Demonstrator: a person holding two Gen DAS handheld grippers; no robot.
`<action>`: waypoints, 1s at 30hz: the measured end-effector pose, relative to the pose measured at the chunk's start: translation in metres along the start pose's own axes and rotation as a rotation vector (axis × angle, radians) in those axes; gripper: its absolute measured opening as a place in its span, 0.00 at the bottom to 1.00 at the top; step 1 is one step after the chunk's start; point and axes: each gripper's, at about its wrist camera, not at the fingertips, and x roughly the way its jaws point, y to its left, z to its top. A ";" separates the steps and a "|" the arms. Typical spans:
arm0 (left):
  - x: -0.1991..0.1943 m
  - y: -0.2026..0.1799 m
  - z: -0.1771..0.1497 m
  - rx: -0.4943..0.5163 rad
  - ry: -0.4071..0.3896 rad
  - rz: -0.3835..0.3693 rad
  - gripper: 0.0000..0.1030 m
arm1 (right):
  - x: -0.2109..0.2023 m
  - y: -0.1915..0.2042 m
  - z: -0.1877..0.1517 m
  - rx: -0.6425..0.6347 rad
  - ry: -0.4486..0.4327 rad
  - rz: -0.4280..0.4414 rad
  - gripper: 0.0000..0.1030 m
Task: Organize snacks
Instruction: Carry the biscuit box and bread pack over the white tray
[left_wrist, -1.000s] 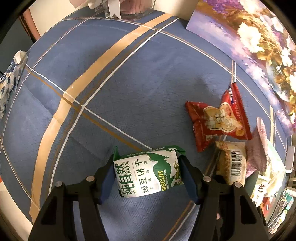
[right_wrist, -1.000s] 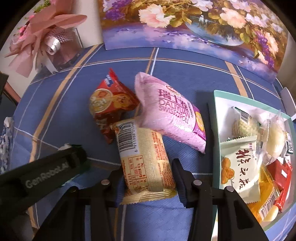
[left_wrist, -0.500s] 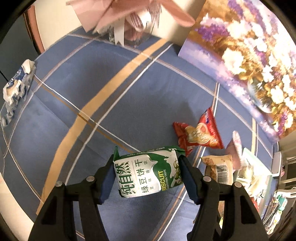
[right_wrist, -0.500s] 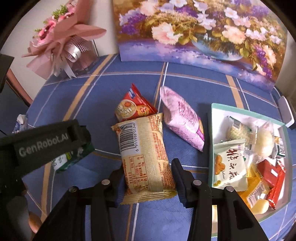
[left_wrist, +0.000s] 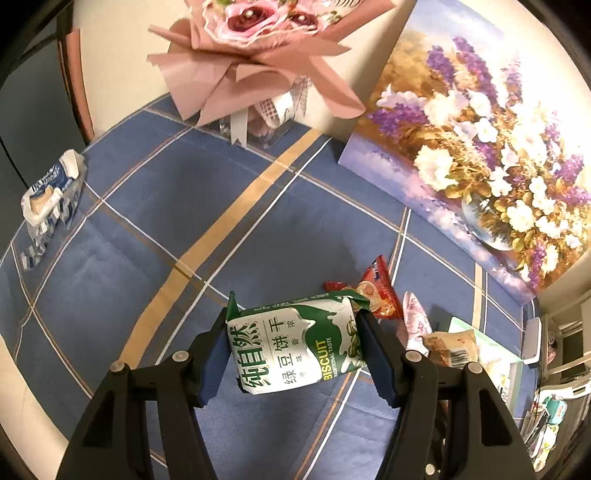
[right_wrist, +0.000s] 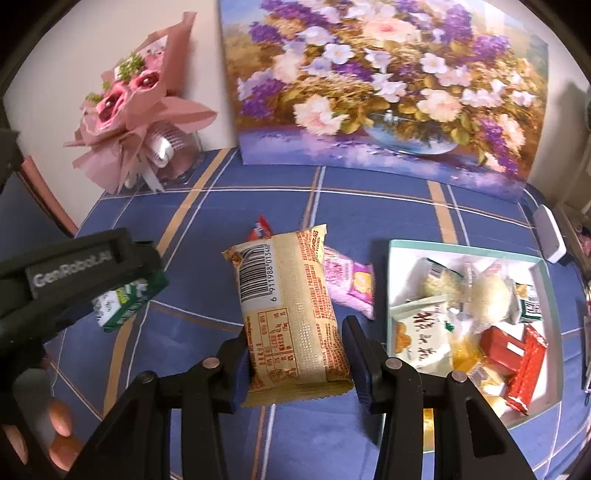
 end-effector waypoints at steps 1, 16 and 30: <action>-0.001 -0.003 0.000 0.006 -0.005 -0.001 0.65 | 0.000 -0.004 0.000 0.010 0.003 -0.007 0.46; -0.003 -0.082 -0.026 0.166 0.017 -0.060 0.65 | -0.008 -0.114 -0.006 0.267 0.023 -0.090 0.46; 0.013 -0.173 -0.080 0.373 0.122 -0.199 0.65 | -0.024 -0.215 -0.028 0.527 0.031 -0.179 0.47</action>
